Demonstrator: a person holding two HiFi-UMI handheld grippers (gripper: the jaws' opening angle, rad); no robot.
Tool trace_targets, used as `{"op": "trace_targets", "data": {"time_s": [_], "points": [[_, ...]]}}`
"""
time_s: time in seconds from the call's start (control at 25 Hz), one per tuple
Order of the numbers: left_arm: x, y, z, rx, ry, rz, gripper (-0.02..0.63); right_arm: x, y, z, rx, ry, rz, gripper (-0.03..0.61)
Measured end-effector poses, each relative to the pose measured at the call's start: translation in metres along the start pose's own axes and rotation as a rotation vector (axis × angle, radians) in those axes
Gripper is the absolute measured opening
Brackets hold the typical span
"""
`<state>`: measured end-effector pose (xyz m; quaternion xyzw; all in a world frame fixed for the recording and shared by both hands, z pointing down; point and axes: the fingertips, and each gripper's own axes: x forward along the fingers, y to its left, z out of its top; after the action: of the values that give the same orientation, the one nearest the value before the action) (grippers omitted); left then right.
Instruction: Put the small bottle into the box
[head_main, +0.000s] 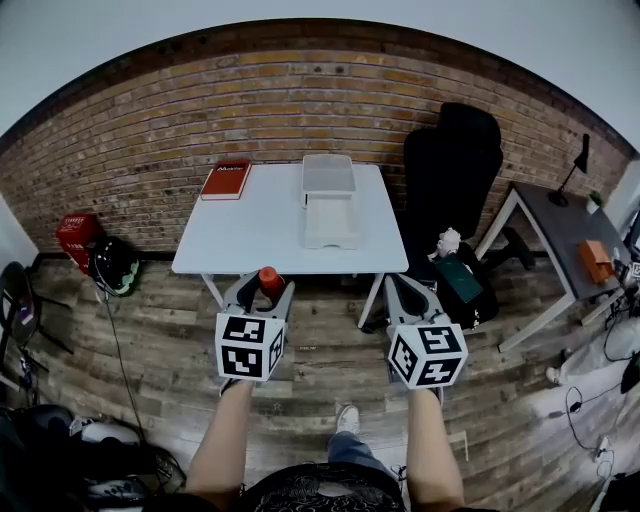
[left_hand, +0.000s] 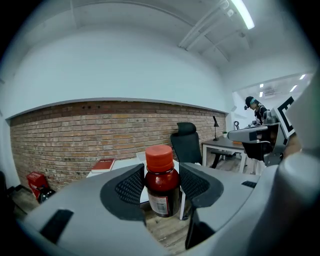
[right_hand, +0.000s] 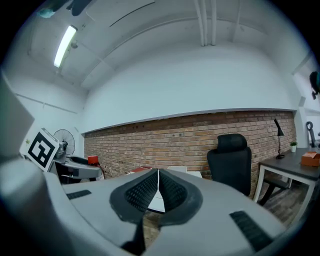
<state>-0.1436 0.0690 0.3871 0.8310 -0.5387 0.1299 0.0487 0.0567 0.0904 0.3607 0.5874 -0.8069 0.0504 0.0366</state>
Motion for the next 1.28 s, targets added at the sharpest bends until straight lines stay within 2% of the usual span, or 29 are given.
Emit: {"op": "trace_targets", "data": {"time_s": [0.68, 1.04, 1.28], "points": [[0.126, 0.001, 0.025, -0.017, 0.062, 0.067, 0.232, 0.113, -0.089, 0.002, -0.005, 0.05, 0.085, 0.021], [0.155, 0.001, 0.04, -0.007, 0.077, 0.118, 0.232, 0.143, -0.113, 0.009, -0.009, 0.051, 0.148, 0.021], [0.174, -0.009, 0.048, 0.011, 0.077, 0.115, 0.232, 0.152, -0.125, 0.012, -0.011, 0.047, 0.162, 0.021]]}}
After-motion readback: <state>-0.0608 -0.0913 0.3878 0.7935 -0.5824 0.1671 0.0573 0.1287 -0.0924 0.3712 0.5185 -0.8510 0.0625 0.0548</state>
